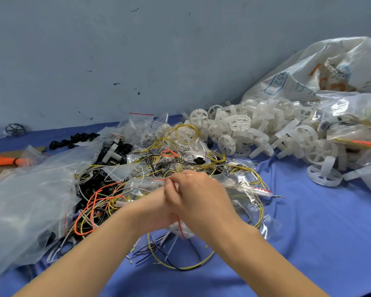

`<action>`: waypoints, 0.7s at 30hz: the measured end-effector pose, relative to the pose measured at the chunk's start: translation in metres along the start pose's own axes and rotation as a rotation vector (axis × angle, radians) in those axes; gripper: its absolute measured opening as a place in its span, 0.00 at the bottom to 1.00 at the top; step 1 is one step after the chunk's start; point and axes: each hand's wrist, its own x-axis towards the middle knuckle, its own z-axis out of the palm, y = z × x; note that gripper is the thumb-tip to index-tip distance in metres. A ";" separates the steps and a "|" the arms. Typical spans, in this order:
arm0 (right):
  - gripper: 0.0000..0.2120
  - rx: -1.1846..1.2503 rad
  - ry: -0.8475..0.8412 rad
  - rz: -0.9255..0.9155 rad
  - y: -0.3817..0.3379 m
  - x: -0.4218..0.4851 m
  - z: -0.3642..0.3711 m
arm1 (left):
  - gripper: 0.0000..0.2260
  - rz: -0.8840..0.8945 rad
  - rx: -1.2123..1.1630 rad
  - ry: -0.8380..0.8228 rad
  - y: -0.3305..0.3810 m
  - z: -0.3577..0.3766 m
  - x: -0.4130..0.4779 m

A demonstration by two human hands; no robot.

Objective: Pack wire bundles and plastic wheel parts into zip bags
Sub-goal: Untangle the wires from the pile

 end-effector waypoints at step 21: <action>0.20 0.009 -0.028 -0.160 -0.010 0.002 0.028 | 0.09 -0.015 0.082 1.026 -0.025 -0.163 -0.090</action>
